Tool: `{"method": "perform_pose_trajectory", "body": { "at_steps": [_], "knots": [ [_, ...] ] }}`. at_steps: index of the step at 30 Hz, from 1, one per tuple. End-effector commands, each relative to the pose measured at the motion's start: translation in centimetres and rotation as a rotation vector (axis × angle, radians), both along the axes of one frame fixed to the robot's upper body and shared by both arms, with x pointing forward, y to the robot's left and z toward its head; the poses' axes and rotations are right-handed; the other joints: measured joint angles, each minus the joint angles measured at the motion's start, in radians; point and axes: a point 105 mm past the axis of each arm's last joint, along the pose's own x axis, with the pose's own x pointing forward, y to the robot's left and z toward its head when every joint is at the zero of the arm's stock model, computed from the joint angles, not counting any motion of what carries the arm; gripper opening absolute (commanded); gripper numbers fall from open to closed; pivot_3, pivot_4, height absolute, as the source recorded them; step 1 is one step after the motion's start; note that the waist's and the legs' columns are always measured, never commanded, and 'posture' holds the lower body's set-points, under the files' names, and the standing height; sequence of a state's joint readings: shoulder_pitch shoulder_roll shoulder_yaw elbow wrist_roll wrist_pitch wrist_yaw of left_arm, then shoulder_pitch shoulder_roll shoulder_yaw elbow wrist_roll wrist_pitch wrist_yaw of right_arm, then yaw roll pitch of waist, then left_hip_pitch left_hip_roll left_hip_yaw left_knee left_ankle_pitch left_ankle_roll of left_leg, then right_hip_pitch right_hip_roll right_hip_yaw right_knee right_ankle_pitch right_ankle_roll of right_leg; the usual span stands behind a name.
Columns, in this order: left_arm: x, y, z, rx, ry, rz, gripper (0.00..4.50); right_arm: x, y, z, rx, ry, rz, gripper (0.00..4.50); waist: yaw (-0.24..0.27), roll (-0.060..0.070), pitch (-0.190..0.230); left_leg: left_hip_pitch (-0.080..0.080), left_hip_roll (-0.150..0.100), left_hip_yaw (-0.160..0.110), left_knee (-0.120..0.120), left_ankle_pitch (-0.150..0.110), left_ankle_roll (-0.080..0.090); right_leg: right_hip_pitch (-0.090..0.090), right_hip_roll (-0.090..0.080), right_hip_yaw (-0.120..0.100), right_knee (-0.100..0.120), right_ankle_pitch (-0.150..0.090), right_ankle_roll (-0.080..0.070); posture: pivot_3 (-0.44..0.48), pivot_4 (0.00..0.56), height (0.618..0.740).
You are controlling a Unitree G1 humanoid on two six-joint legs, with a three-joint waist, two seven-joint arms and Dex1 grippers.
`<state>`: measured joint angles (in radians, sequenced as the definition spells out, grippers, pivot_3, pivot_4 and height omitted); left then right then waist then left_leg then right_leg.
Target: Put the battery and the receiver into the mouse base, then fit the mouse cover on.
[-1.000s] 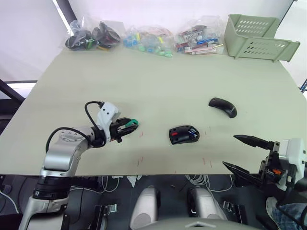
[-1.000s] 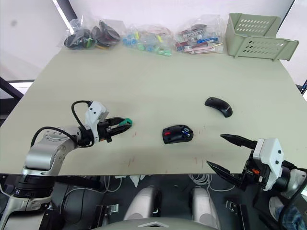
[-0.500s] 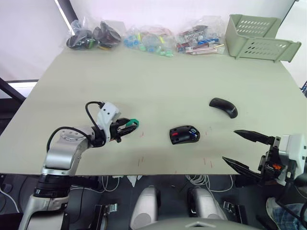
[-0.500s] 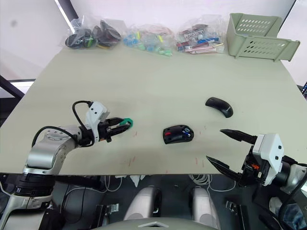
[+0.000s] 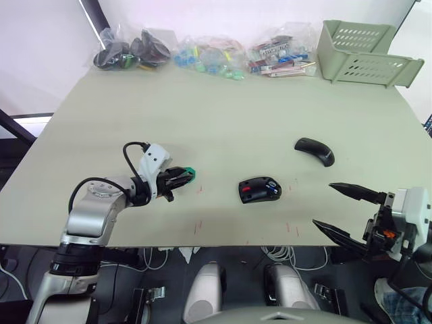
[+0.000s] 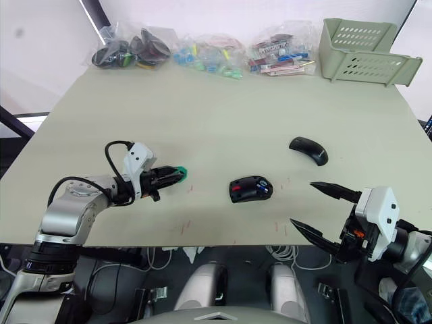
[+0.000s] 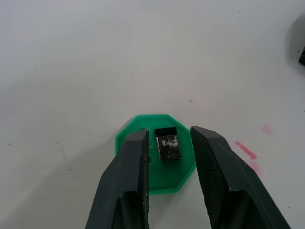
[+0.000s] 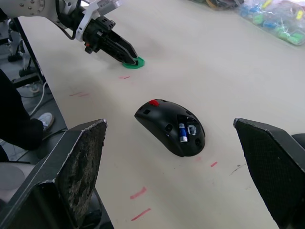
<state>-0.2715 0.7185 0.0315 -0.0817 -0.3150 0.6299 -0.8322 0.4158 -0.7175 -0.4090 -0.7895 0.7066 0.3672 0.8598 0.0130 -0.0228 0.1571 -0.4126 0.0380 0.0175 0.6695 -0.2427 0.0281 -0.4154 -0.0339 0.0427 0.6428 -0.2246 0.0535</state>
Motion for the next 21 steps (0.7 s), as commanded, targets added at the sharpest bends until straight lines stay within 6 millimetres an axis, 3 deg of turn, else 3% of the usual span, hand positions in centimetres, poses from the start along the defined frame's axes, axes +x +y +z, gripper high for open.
{"method": "perform_pose_trajectory", "body": {
  "at_steps": [1, 21],
  "knots": [
    [0.25, 0.3, 0.96, 0.024, -0.043, -0.005, 1.51, -0.32, 0.48, 0.92, -0.007, -0.041, 0.019, 4.5, 0.0, 0.0, 0.0, 0.0, 0.0, 0.0, 0.0, 0.0, 0.0, 0.0, 0.0, 0.0, 0.0, 0.0, 0.0, 0.0, 0.15, 0.74],
    [0.04, 0.75, 0.16, 0.065, -0.032, -0.019, 1.51, -0.43, 0.4, 0.9, -0.009, -0.035, 0.018, 4.5, 0.0, 0.0, 0.0, 0.0, 0.0, 0.0, 0.0, 0.0, 0.0, 0.0, 0.0, 0.0, 0.0, 0.0, 0.0, 0.0, 0.15, 0.74]
  ]
}}
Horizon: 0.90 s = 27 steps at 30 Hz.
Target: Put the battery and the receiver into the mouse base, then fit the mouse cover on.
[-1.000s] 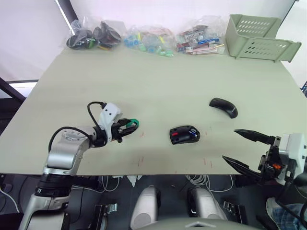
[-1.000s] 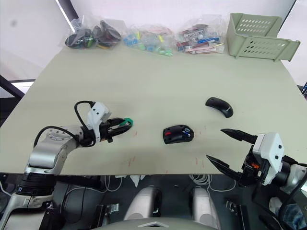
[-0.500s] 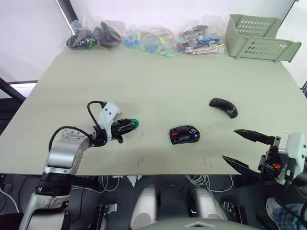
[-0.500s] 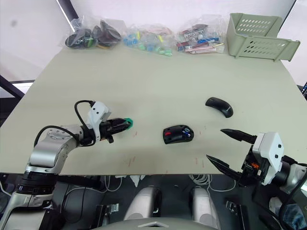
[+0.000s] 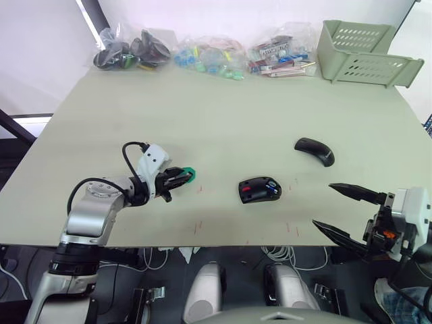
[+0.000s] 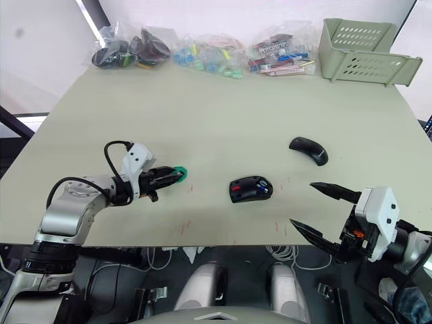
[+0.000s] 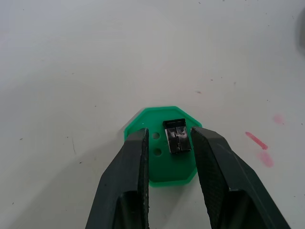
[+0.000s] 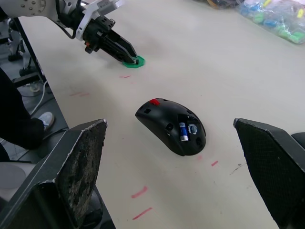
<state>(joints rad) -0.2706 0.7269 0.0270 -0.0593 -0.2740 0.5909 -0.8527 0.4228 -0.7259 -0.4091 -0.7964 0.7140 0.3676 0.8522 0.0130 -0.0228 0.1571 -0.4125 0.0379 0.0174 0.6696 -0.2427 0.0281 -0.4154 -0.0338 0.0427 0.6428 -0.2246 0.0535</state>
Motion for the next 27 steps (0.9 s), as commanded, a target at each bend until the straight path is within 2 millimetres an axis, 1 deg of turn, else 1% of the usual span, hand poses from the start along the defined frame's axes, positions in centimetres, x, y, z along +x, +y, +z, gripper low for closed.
{"method": "perform_pose_trajectory", "body": {
  "at_steps": [1, 11, 12, 13, 27],
  "knots": [
    [-0.05, 0.24, 0.38, 0.024, -0.019, -0.014, 1.51, -0.33, 0.31, 0.87, -0.007, -0.037, 0.016, 4.5, 0.0, 0.0, 0.0, 0.0, 0.0, 0.0, 0.0, 0.0, 0.0, 0.0, 0.0, 0.0, 0.0, 0.0, 0.0, 0.0, 0.15, 0.74],
    [-0.11, 0.21, 0.22, 0.03, -0.01, -0.024, 1.51, -0.37, 0.32, 0.87, -0.004, -0.035, 0.014, 4.5, 0.0, 0.0, 0.0, 0.0, 0.0, 0.0, 0.0, 0.0, 0.0, 0.0, 0.0, 0.0, 0.0, 0.0, 0.0, 0.0, 0.15, 0.74],
    [-0.1, 0.18, 0.2, 0.029, -0.01, -0.025, 1.23, -0.37, 0.33, 0.87, -0.003, -0.035, 0.014, 4.5, 0.0, 0.0, 0.0, 0.0, 0.0, 0.0, 0.0, 0.0, 0.0, 0.0, 0.0, 0.0, 0.0, 0.0, 0.0, 0.0, 0.15, 0.74],
    [-0.11, 0.15, 0.2, 0.028, -0.01, -0.027, 1.07, -0.38, 0.34, 0.87, -0.003, -0.035, 0.013, 4.5, 0.0, 0.0, 0.0, 0.0, 0.0, 0.0, 0.0, 0.0, 0.0, 0.0, 0.0, 0.0, 0.0, 0.0, 0.0, 0.0, 0.15, 0.74],
    [-0.07, 0.13, 0.14, 0.036, -0.011, -0.037, 1.07, -0.5, 0.36, 0.85, -0.002, -0.033, 0.009, 4.5, 0.0, 0.0, 0.0, 0.0, 0.0, 0.0, 0.0, 0.0, 0.0, 0.0, 0.0, 0.0, 0.0, 0.0, 0.0, 0.0, 0.15, 0.74]
  ]
}}
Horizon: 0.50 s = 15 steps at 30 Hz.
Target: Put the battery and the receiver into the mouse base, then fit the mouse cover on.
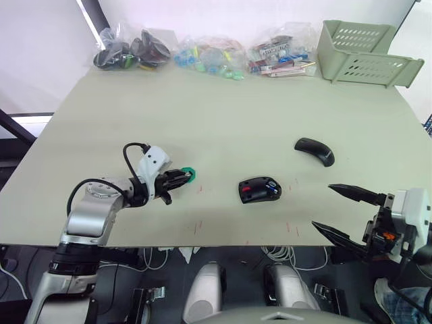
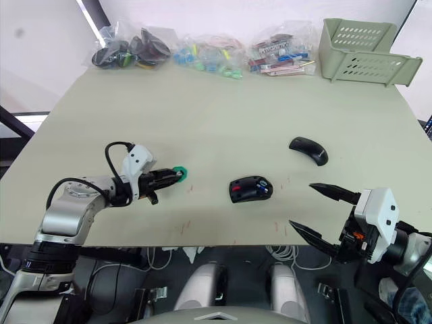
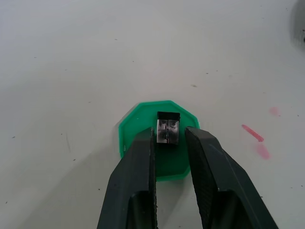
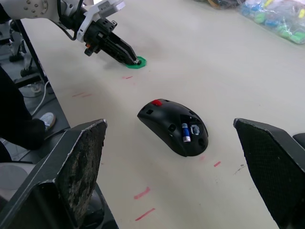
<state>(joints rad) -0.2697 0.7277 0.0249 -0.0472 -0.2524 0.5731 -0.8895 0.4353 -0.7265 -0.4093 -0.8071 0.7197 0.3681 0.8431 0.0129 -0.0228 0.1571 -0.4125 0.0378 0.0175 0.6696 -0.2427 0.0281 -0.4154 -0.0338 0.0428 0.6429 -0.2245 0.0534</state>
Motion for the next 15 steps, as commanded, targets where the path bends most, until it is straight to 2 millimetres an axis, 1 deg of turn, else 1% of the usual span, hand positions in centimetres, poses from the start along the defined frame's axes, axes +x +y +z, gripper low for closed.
{"method": "perform_pose_trajectory", "body": {
  "at_steps": [1, 4, 5, 15],
  "knots": [
    [0.09, 0.12, 0.37, 0.025, -0.02, -0.012, 1.07, -0.33, 0.26, 0.87, -0.005, -0.037, 0.011, 4.5, 0.0, 0.0, 0.0, 0.0, 0.0, 0.0, 0.0, 0.0, 0.0, 0.0, 0.0, 0.0, 0.0, 0.0, 0.0, 0.0, 0.15, 0.74],
    [0.1, 0.08, 0.39, 0.025, -0.021, -0.016, 1.07, -0.33, 0.26, 0.88, -0.005, -0.038, 0.01, 4.5, 0.0, 0.0, 0.0, 0.0, 0.0, 0.0, 0.0, 0.0, 0.0, 0.0, 0.0, 0.0, 0.0, 0.0, 0.0, 0.0, 0.15, 0.74],
    [0.1, 0.06, 0.38, 0.026, -0.02, -0.019, 0.56, -0.34, 0.27, 0.88, -0.005, -0.037, 0.011, 4.5, 0.0, 0.0, 0.0, 0.0, 0.0, 0.0, 0.0, 0.0, 0.0, 0.0, 0.0, 0.0, 0.0, 0.0, 0.0, 0.0, 0.15, 0.74],
    [0.16, 0.03, 0.37, 0.035, -0.025, -0.027, 0.56, -0.38, 0.29, 0.85, -0.004, -0.034, 0.009, 4.5, 0.0, 0.0, 0.0, 0.0, 0.0, 0.0, 0.0, 0.0, 0.0, 0.0, 0.0, 0.0, 0.0, 0.0, 0.0, 0.0, 0.15, 0.74]
  ]
}}
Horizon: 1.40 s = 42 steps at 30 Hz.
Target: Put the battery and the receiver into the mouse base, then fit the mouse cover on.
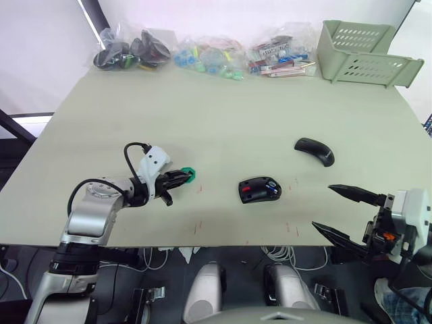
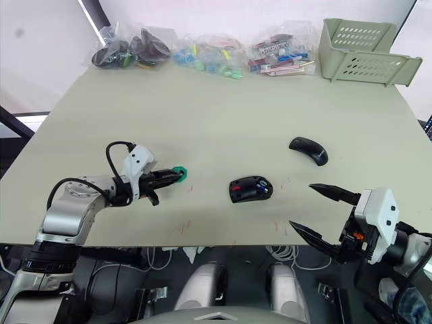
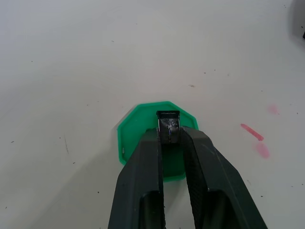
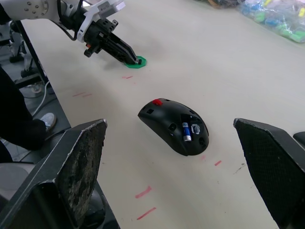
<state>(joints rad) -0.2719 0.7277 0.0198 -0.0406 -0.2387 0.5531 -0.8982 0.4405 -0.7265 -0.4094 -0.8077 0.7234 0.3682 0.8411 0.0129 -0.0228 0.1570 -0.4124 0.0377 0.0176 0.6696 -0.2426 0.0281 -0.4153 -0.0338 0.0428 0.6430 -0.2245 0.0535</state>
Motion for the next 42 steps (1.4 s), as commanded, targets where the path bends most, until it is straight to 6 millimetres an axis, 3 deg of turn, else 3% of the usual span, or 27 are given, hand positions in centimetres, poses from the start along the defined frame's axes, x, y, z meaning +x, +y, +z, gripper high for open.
{"method": "perform_pose_trajectory", "body": {
  "at_steps": [1, 28, 37, 42],
  "knots": [
    [0.1, 0.1, 0.4, 0.022, -0.017, -0.016, 0.56, -0.3, 0.3, 0.9, -0.008, -0.039, 0.011, 4.5, 0.0, 0.0, 0.0, 0.0, 0.0, 0.0, 0.0, 0.0, 0.0, 0.0, 0.0, 0.0, 0.0, 0.0, 0.0, 0.0, 0.15, 0.74],
    [0.0, 0.5, 3.3, -0.04, -0.024, -0.152, 0.56, -0.1, 0.5, 1.1, -0.005, -0.044, 0.017, 4.5, 0.0, 0.0, 0.0, 0.0, 0.0, 0.0, 0.0, 0.0, 0.0, 0.0, 0.0, 0.0, 0.0, 0.0, 0.0, 0.0, 0.15, 0.74],
    [-0.5, -1.3, 5.4, -0.016, -0.058, -0.327, 0.56, 0.1, 0.6, 1.1, -0.005, -0.032, 0.033, 4.5, 0.0, 0.0, 0.0, 0.0, 0.0, 0.0, 0.0, 0.0, 0.0, 0.0, 0.0, 0.0, 0.0, 0.0, 0.0, 0.0, 0.15, 0.74],
    [-0.7, -3.9, 7.7, -0.022, -0.092, -0.482, 0.56, 0.7, 1.4, 1.6, 0.015, -0.035, 0.062, 4.5, 0.001, 0.0, 0.0, 0.0, -0.001, 0.0, 0.0, 0.0, 0.0, 0.0, 0.001, 0.0, 0.0, 0.0, 0.0, 0.0, 0.15, 0.74]
  ]
}}
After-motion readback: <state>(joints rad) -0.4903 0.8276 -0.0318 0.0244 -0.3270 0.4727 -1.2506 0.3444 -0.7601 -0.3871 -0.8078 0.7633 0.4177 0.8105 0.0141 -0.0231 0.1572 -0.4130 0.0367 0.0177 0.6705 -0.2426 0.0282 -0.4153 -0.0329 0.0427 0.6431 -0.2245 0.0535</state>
